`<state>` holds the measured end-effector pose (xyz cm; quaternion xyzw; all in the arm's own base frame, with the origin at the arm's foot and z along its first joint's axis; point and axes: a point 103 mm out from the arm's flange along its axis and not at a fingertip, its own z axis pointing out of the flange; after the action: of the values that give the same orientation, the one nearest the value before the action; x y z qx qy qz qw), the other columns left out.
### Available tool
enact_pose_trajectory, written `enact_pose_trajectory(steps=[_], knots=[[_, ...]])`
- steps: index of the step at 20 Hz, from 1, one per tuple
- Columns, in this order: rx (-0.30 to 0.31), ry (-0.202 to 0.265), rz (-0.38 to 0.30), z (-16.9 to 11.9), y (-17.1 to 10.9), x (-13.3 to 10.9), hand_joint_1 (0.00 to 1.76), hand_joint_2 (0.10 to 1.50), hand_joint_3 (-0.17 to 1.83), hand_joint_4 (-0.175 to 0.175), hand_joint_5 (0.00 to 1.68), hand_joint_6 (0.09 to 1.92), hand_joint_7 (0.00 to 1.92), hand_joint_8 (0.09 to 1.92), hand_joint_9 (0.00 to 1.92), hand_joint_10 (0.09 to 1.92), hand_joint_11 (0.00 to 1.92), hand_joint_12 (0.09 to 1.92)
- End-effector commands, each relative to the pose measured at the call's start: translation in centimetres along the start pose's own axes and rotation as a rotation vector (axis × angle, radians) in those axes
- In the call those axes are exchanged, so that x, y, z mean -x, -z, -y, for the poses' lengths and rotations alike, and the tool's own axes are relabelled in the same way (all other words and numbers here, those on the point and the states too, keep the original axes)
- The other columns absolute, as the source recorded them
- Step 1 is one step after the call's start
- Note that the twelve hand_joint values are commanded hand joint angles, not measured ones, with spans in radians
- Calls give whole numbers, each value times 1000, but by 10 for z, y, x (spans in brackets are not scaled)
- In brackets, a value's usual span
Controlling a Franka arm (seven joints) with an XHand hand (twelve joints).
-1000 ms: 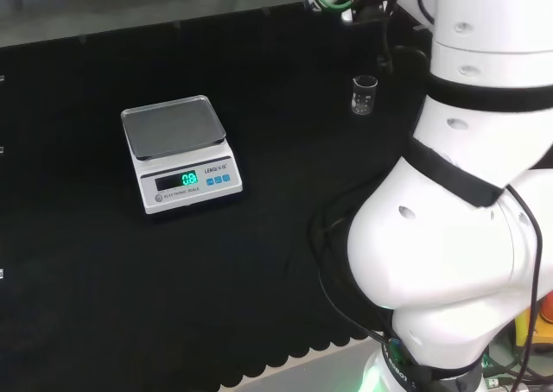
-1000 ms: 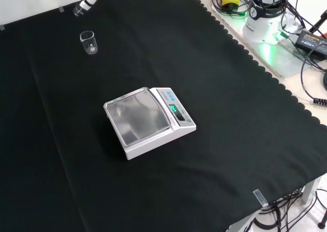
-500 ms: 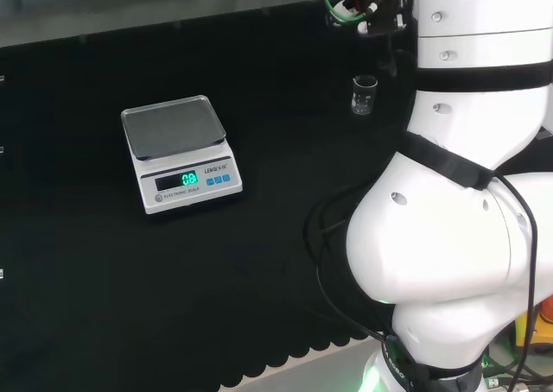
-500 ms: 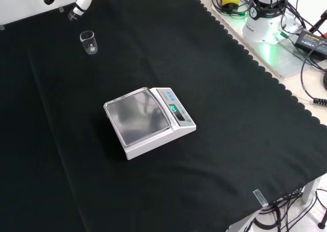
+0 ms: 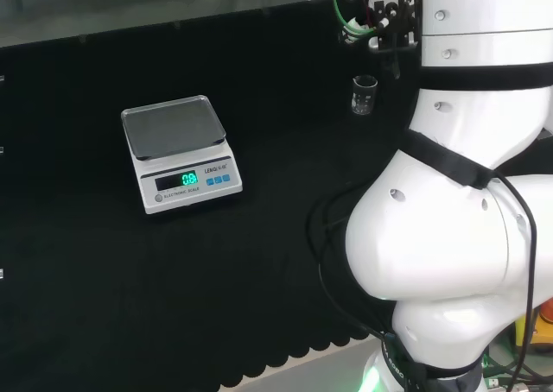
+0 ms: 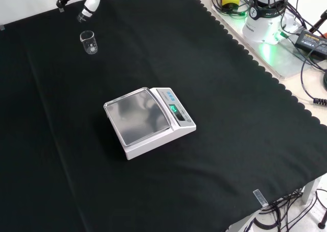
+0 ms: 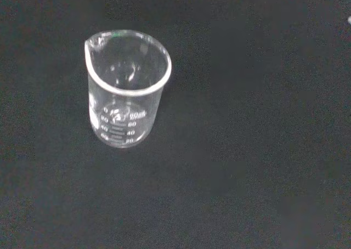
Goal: Pick up the beaker.
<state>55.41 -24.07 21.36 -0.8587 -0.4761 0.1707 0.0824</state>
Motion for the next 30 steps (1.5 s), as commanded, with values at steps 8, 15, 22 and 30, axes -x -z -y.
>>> enact_pose_trajectory(steps=[8, 15, 22, 30], knots=[[-96, 5, -99, 1, -33, -13, 246, 889, 82, -135, 357, 87, 166, 726, 219, 882, 271, 1495], [-119, 10, -98, -3, -48, -22, 292, 891, 80, -139, 354, 87, 162, 734, 226, 883, 295, 1486], [-141, 16, -97, -7, -62, -33, 313, 890, 78, -140, 352, 87, 160, 740, 229, 882, 306, 1479], [-173, 16, -74, -10, -78, -41, 330, 893, 77, -140, 351, 87, 161, 746, 235, 881, 319, 1475]])
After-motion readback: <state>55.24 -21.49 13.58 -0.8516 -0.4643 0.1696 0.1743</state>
